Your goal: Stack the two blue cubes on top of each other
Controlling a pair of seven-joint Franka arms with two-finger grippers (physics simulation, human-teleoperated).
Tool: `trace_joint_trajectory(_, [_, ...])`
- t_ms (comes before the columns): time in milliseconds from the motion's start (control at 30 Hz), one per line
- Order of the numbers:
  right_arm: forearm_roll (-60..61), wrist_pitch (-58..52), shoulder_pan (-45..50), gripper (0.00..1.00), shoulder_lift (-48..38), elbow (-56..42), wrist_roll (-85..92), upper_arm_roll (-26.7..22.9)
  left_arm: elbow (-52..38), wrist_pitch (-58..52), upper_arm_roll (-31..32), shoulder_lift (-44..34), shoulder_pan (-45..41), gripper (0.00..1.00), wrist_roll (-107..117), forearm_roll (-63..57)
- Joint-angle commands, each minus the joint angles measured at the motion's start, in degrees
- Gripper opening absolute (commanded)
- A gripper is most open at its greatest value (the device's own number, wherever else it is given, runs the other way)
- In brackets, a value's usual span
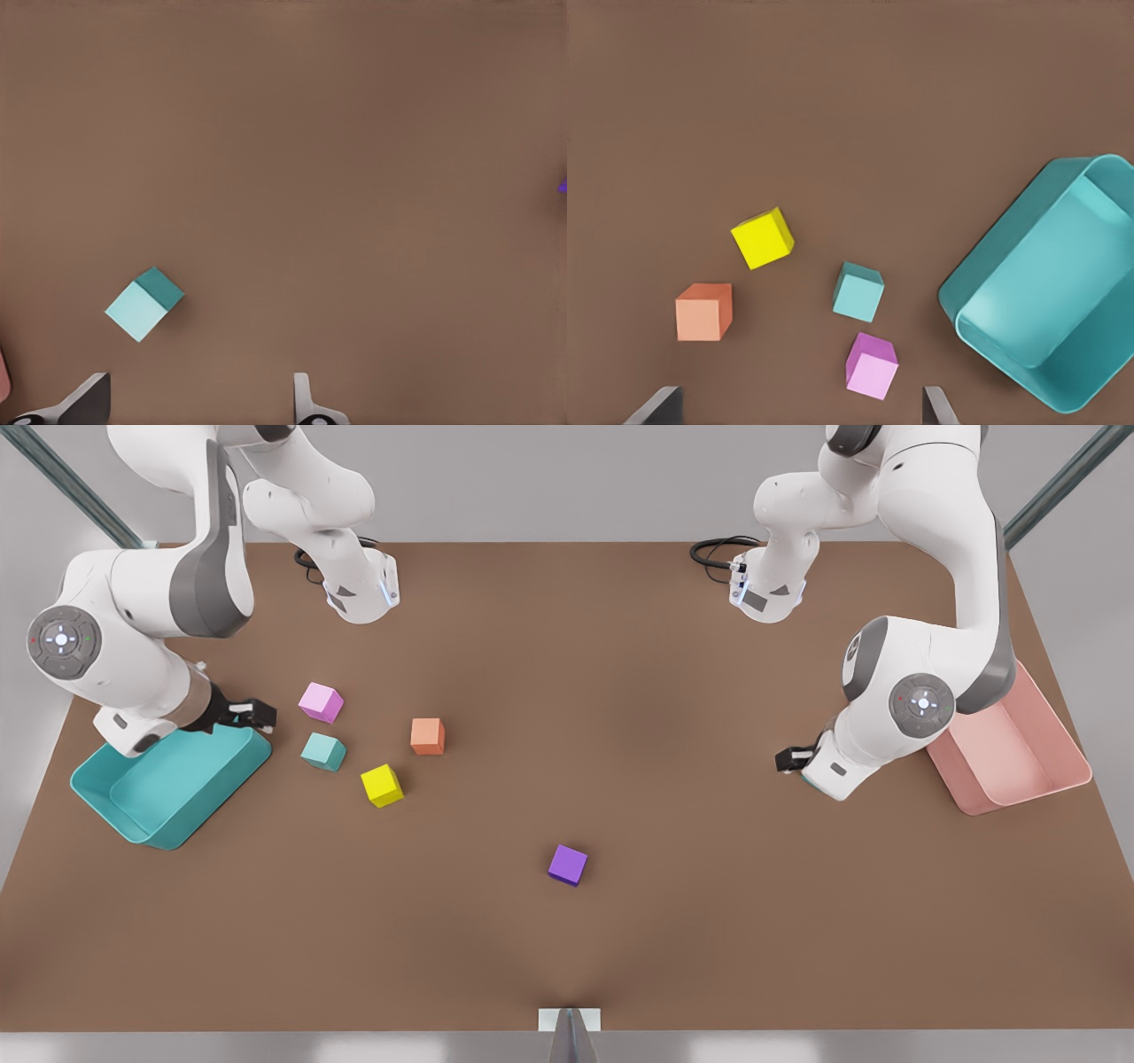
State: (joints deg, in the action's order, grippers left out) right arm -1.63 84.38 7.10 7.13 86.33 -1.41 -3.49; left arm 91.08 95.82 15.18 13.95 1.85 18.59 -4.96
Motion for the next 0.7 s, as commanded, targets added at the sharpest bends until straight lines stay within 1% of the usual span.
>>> trace_joint_trajectory(0, [0.31,2.19,-0.24,1.0,-0.01,0.06,0.27,-0.02,-0.03,0.77,0.03,-0.06,0.0,1.0,4.88,-0.05])
trace_joint_trajectory(33, [0.13,1.84,-0.07,1.0,0.78,0.15,0.71,-0.02,-0.03,0.77,0.03,-0.06,-0.09,1.0,4.88,-0.05])
trace_joint_trajectory(67, [-1.01,-1.23,1.51,1.0,2.45,0.24,0.45,0.42,-0.03,0.77,0.03,-0.06,-0.09,1.0,4.88,-0.05])
trace_joint_trajectory(100, [-2.94,-0.89,3.09,1.0,3.59,2.25,-1.39,0.5,-0.03,0.77,0.03,-0.06,-0.09,1.0,4.97,-0.05])
trace_joint_trajectory(133, [-2.07,4.45,3.1,1.0,5.18,6.55,-3.42,0.51,-0.03,0.77,0.03,-0.06,-0.09,1.0,4.88,-0.05])
trace_joint_trajectory(167, [-2.41,11.66,3.18,1.0,4.74,12.36,-5.53,0.42,-0.03,0.77,0.03,-0.06,-0.09,1.0,4.88,-0.05])
trace_joint_trajectory(200, [-1.89,12.91,3.89,1.0,4.74,13.15,-7.55,0.51,-0.03,0.77,0.03,-0.06,-0.09,1.0,4.88,-0.05])
trace_joint_trajectory(300, [-1.28,21.78,3.36,1.0,2.89,22.47,-7.99,0.33,-0.03,0.33,0.03,-0.06,-0.17,1.0,4.97,-0.05])
trace_joint_trajectory(400, [1.45,32.86,0.55,1.0,2.45,30.47,-7.99,0.15,-0.03,0.07,0.03,-0.06,-0.18,1.0,4.97,-0.05])
trace_joint_trajectory(533, [3.73,39.89,-0.86,1.0,2.45,35.39,-7.9,0.15,-0.03,-0.81,0.03,-0.15,-0.09,1.0,4.97,-0.05])
trace_joint_trajectory(600, [4.61,48.24,-1.82,1.0,2.36,39.88,-9.22,0.07,-0.03,-0.81,0.03,-0.15,-0.09,1.0,4.97,-0.05])
trace_joint_trajectory(667, [4.61,50.53,-2.53,1.0,2.45,41.11,-9.57,-0.02,-0.03,-0.9,0.03,-0.15,-0.09,1.0,4.97,-0.05])
